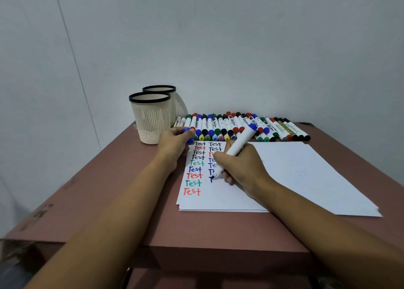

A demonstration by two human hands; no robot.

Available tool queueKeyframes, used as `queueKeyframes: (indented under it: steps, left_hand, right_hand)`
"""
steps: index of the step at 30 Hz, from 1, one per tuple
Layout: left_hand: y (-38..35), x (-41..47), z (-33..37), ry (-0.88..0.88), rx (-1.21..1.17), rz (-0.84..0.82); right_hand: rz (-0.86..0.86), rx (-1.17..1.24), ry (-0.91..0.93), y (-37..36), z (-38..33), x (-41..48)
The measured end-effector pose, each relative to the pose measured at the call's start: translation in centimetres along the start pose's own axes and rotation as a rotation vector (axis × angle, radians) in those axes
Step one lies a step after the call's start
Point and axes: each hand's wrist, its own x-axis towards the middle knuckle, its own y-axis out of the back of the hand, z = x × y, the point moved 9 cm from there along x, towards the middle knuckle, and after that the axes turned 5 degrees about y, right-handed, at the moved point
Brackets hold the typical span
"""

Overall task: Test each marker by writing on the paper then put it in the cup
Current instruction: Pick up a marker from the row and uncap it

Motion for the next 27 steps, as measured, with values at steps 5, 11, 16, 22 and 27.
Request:
queueKeyframes:
  steps: [5,11,16,22,27]
  left_hand:
    - [0.1,0.3,-0.2,0.008,-0.027,0.009]
    - [0.1,0.4,-0.2,-0.003,-0.010,0.004]
    - [0.1,0.4,-0.1,-0.014,0.010,0.010]
    - [0.0,0.2,0.0,-0.017,0.031,0.009]
    - [0.1,0.1,-0.1,-0.018,0.026,0.001]
  right_hand:
    - [0.030,-0.047,0.019,0.2,0.0,0.1]
    - [0.049,-0.085,0.056,0.3,-0.1,0.1]
    - [-0.006,-0.078,0.035,-0.2,-0.1,-0.1]
    - [0.107,-0.088,0.077,0.9,-0.9,-0.2]
    - [0.096,-0.100,0.072,0.8,-0.8,-0.2]
